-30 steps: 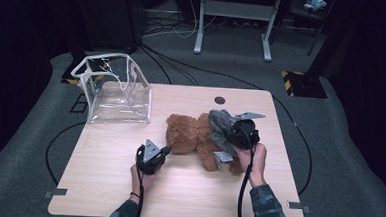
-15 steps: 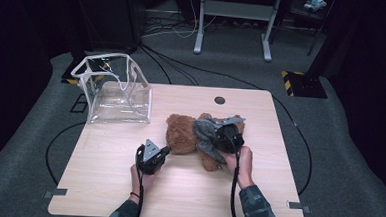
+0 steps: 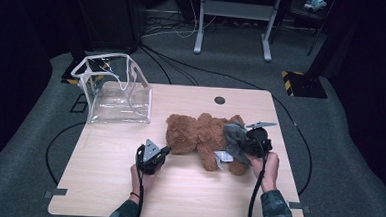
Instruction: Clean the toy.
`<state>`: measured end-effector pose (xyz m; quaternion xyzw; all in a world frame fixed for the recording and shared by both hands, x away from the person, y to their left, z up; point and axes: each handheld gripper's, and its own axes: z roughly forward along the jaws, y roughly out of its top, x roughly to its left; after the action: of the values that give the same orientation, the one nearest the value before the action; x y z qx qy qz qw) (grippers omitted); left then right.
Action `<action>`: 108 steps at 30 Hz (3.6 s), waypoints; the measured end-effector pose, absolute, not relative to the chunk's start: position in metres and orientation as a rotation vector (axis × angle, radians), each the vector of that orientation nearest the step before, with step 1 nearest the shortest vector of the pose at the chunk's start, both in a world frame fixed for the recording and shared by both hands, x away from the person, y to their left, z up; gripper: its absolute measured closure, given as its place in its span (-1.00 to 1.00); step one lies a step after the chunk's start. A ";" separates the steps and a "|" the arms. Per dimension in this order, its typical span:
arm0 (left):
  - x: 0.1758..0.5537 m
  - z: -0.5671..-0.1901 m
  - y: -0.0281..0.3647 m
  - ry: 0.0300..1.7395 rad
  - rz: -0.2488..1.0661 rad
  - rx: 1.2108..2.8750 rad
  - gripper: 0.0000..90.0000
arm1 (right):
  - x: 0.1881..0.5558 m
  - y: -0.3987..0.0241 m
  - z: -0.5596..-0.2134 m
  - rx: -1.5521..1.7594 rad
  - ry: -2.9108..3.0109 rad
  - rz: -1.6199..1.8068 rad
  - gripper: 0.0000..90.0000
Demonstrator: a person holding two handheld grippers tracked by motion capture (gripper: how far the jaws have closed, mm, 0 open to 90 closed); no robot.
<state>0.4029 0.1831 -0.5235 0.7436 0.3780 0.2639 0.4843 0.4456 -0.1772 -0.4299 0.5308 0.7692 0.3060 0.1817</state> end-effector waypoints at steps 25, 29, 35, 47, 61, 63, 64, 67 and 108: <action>0.403 -0.524 0.182 0.922 0.640 1.816 0.98 | 0.544 -0.150 -0.419 1.502 2.188 0.844 0.69; 0.402 -0.524 0.182 0.923 0.641 1.815 0.98 | 0.548 -0.154 -0.431 1.555 2.197 0.833 0.69; 0.402 -0.524 0.182 0.924 0.644 1.816 0.98 | 0.552 -0.164 -0.451 1.636 2.161 0.704 0.70; 0.403 -0.524 0.181 0.917 0.656 1.814 0.98 | 0.553 -0.180 -0.451 1.634 2.077 0.463 0.70; 0.403 -0.523 0.181 0.920 0.653 1.828 0.97 | 0.549 -0.157 -0.424 1.442 2.265 0.785 0.71; 0.403 -0.524 0.180 0.920 0.660 1.821 0.97 | 0.551 -0.153 -0.430 1.454 2.270 0.765 0.71; 0.403 -0.524 0.180 0.921 0.657 1.825 0.98 | 0.553 -0.153 -0.432 1.459 2.270 0.765 0.71; 0.403 -0.523 0.181 0.920 0.653 1.828 0.98 | 0.555 -0.152 -0.438 1.478 2.266 0.741 0.71; 0.402 -0.524 0.180 0.925 0.659 1.827 0.97 | 0.528 -0.171 -0.460 1.579 2.272 0.651 0.70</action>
<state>0.4023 0.1798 -0.5235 0.7473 0.3783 0.2696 0.4752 0.5276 -0.1710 -0.4600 0.5494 0.7903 0.2266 0.1490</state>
